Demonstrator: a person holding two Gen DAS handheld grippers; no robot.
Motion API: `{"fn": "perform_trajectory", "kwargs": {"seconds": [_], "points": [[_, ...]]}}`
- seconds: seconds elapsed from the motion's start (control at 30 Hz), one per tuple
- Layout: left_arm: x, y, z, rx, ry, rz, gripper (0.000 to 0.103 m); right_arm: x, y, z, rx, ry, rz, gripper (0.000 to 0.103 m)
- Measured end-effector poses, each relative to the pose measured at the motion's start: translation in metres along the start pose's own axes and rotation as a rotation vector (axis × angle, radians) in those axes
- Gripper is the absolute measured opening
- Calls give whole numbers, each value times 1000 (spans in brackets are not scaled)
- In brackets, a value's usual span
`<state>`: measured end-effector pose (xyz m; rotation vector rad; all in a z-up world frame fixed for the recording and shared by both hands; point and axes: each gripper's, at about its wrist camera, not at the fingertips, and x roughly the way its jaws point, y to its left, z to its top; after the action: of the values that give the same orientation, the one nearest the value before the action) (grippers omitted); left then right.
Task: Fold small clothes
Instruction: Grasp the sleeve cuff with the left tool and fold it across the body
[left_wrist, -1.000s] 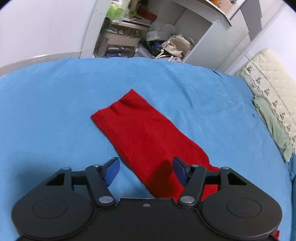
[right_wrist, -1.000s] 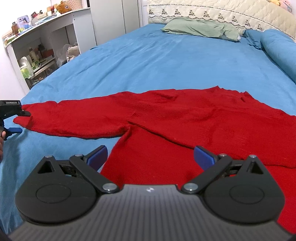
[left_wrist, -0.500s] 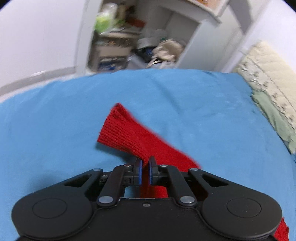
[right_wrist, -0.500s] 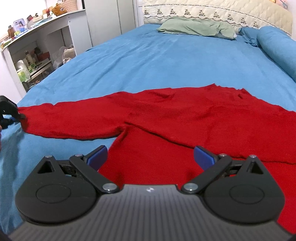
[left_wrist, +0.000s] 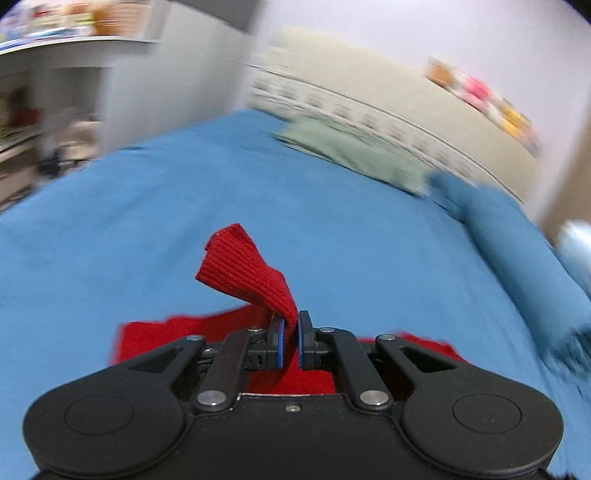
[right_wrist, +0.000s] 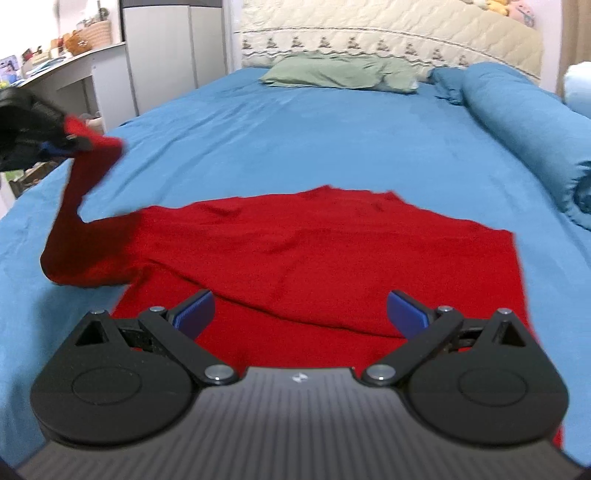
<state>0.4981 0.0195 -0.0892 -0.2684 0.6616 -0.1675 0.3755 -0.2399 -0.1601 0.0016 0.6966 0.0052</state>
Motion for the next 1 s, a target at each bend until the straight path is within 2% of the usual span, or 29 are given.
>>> {"fn": "perform_trajectory", "kwargs": {"seconds": [0.17, 0.27, 0.4, 0.57, 0.63, 0.7, 0.77, 0.8, 1.0], "points": [[34, -96, -42, 147, 119, -151, 6, -15, -48, -11, 18, 2, -39, 103], [56, -143, -75, 247, 202, -197, 6, -21, -73, -20, 30, 15, -57, 103], [78, -179, -115, 346, 288, -199, 6, -25, -99, -34, 48, 33, -71, 103], [96, -188, -144, 394, 365, -175, 7, -23, -117, -46, 70, 50, -67, 103], [95, -185, -140, 386, 363, -186, 19, -21, -119, -48, 73, 53, -57, 103], [86, -178, -134, 369, 351, -189, 66, -16, -117, -46, 74, 54, -43, 103], [70, -167, -122, 353, 304, -168, 84, -11, -115, -39, 76, 54, -29, 103], [63, -162, -116, 348, 287, -151, 89, -9, -113, -37, 79, 52, -21, 103], [31, -108, -86, 267, 238, -24, 89, 14, -92, -10, 134, 76, 56, 103]]}}
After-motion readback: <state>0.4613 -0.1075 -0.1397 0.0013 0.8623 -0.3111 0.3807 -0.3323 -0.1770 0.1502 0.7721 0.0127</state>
